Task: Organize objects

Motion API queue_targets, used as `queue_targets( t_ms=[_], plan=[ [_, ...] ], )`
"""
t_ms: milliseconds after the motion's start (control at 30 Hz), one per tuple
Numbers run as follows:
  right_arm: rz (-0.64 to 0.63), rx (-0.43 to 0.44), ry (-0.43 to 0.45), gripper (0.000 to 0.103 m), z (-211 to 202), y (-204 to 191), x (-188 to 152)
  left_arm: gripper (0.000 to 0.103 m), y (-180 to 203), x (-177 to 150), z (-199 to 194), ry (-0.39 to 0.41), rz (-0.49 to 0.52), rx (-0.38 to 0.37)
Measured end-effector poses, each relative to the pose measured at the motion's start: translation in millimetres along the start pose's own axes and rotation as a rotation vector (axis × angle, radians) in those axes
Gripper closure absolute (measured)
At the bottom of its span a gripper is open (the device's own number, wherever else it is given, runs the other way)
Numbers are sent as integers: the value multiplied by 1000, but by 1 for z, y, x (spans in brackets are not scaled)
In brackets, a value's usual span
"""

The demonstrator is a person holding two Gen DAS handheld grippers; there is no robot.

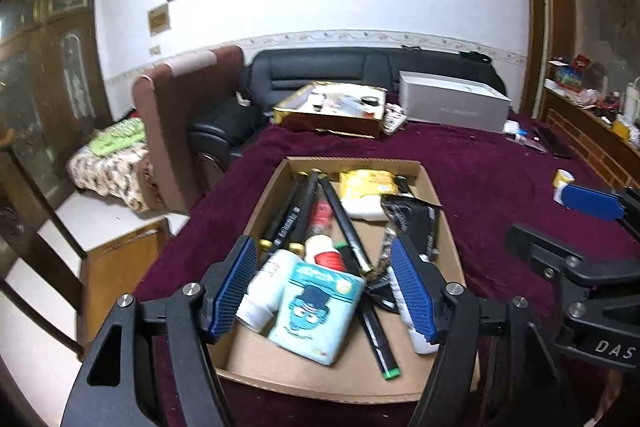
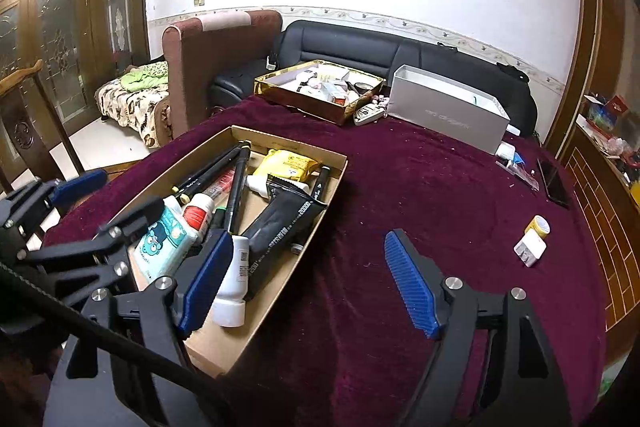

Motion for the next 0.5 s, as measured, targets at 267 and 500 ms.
queue_targets(
  t_ms=[267, 500],
  plan=[
    [22, -9, 3, 24, 1, 15, -3, 3, -29, 11, -3, -30, -127, 46],
    [19, -16, 1, 24, 8, 19, -3, 2, -45, 22, -19, 16, -197, 2]
  ],
)
Point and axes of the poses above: each gripper's, at about its wrist camera, not at the fingertips, and z roughly the way its jaws point, y to its right, x to its top, the point moved 8 cm from there along z, roughly the way its jaws point, and after that the axes turned 2 degrees about -y, right-handed, at the moved point
